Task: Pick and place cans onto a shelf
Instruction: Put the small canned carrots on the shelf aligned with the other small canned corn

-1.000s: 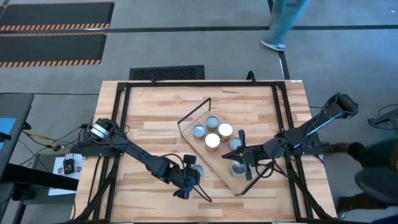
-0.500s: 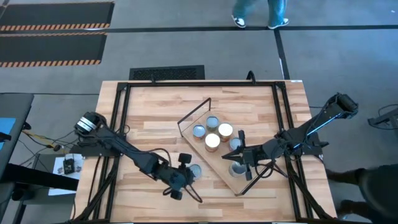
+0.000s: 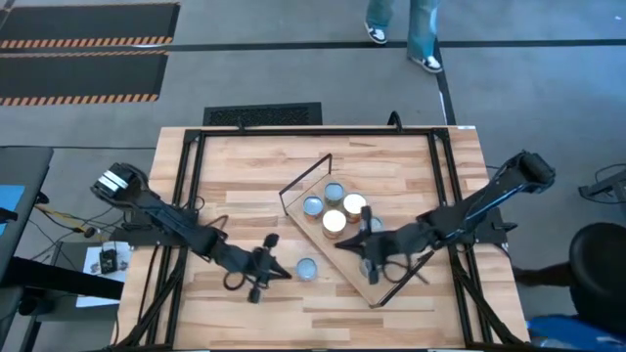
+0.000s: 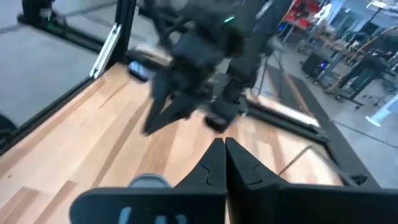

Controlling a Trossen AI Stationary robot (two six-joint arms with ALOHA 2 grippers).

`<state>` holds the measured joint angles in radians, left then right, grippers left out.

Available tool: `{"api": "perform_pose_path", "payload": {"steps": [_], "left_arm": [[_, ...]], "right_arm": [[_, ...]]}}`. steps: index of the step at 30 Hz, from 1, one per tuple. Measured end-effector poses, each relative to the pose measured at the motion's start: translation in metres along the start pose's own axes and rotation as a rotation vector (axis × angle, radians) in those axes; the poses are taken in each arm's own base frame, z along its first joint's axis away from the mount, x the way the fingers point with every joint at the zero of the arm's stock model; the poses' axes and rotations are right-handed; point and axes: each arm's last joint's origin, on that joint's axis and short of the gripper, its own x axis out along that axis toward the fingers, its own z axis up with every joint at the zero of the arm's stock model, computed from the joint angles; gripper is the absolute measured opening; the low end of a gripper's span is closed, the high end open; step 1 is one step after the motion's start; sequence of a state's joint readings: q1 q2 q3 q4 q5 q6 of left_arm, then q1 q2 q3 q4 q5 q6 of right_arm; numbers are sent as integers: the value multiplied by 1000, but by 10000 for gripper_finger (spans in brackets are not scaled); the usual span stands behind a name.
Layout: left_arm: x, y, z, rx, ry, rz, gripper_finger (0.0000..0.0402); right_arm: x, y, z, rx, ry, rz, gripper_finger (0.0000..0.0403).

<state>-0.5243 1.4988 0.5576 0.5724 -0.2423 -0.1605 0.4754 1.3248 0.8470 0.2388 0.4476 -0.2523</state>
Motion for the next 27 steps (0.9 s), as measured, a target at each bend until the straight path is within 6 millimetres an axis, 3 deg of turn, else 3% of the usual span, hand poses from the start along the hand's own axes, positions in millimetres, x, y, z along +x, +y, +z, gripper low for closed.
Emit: {"api": "perform_pose_path", "payload": {"steps": [6,15,20,27], "left_arm": [[-29,12,-12,-14,-91,71,1],[-61,25,-27,-33,-180,133,1],[-68,29,-35,-56,-178,168,2],[-69,30,-37,-57,-173,170,2]], "right_arm": [[36,26,11,-14,102,93,7],[90,58,9,52,370,164,75],[118,75,-2,31,529,195,121],[149,82,-16,-26,701,189,170]]}}
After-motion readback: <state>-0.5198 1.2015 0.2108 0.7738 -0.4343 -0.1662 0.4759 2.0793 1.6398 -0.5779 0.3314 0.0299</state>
